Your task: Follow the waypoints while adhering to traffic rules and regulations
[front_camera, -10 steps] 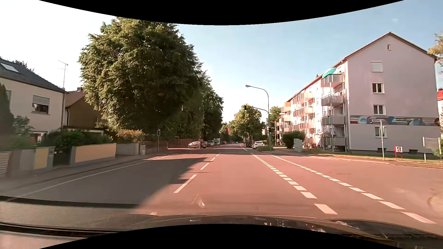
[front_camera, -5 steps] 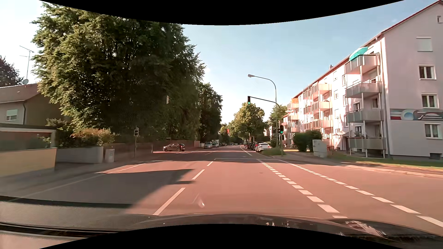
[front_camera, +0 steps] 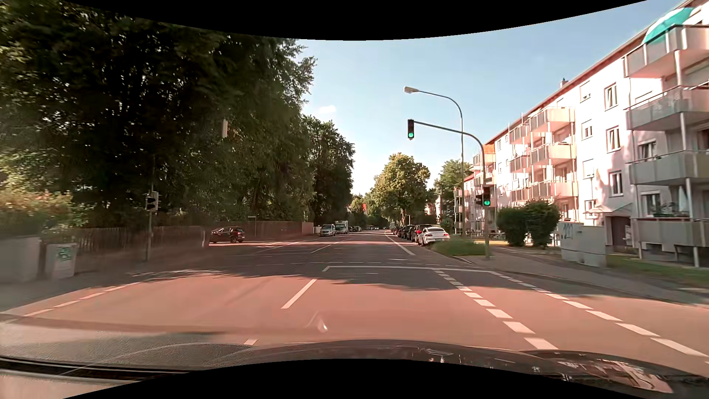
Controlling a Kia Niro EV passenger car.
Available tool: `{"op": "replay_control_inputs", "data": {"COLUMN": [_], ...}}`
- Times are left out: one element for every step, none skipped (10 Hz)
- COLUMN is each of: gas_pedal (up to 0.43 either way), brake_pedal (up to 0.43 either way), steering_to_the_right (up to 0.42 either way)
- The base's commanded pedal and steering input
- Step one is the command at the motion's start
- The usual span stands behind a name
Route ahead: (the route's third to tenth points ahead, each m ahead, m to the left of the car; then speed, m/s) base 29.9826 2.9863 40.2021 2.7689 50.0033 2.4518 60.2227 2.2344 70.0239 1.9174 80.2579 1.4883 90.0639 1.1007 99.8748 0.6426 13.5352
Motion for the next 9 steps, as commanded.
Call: {"op": "replay_control_inputs", "data": {"gas_pedal": [0.209, 0.197, 0.197, 0.169, 0.157, 0.157, 0.138, 0.13, 0.13], "brake_pedal": [0.006, 0.006, 0.006, 0.006, 0.006, 0.006, 0.006, 0.006, 0.006], "steering_to_the_right": [0.0, 0.0, 0.0, 0.0, 0.0, 0.0, 0.0, 0.0, 0.0]}}
